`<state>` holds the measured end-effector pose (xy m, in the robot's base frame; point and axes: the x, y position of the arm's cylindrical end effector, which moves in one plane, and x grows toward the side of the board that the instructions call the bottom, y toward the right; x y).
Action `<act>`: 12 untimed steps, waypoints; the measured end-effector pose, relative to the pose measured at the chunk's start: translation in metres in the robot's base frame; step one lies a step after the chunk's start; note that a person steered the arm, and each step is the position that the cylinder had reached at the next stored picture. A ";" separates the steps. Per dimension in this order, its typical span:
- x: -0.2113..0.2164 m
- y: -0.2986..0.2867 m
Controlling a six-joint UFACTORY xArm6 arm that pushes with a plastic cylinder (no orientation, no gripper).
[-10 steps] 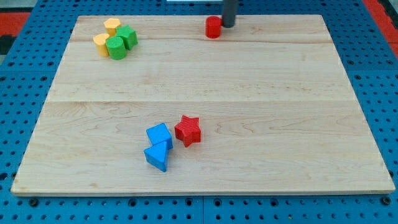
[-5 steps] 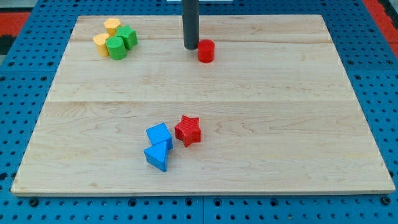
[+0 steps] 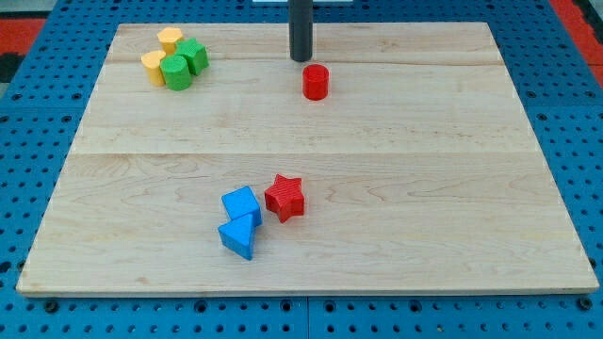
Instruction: Push the red circle into the red star
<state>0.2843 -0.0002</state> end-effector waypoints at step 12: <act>0.151 0.033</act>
